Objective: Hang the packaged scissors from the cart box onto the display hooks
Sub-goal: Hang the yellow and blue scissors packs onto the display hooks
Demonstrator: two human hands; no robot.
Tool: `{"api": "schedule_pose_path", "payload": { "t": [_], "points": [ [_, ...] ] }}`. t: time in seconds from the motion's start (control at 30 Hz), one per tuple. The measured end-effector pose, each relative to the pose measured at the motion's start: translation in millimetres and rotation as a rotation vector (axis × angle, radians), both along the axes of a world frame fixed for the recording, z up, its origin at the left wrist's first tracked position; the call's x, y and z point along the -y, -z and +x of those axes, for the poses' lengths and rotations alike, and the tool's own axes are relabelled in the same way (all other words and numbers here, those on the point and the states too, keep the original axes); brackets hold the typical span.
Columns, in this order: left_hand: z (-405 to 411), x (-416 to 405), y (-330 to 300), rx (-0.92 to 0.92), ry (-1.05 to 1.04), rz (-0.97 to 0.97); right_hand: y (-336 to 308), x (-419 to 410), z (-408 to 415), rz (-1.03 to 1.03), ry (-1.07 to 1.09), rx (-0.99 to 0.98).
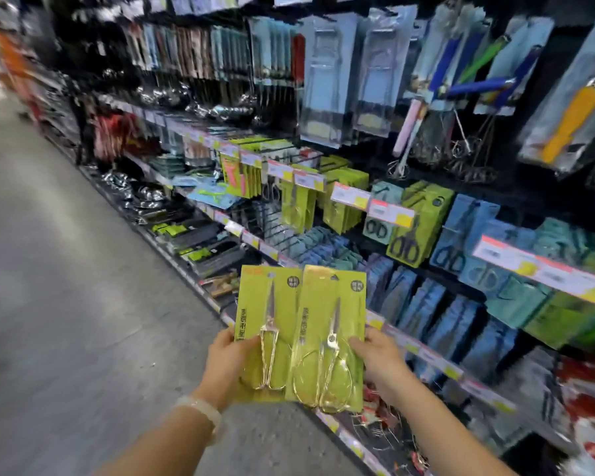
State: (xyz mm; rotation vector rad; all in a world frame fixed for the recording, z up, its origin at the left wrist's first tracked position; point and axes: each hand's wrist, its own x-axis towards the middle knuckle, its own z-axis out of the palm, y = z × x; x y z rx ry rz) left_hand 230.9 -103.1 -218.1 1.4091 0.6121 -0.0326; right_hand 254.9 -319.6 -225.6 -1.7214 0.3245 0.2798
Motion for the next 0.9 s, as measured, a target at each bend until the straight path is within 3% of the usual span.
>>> {"api": "schedule_pose_path", "payload": {
  "t": [0.43, 0.67, 0.9],
  "points": [
    [212.3, -111.5, -0.8, 0.011, 0.06, 0.04, 10.9, -94.8, 231.2, -0.033, -0.059, -0.02],
    [316.1, -123.5, 11.7, -0.024, 0.225, 0.048, 23.3, -79.5, 279.1, -0.089, 0.126, -0.044],
    [406.2, -117.4, 13.2, -0.023, 0.539, 0.027, 11.3, -100.3, 296.3, -0.107, 0.325, -0.028]
  ]
}}
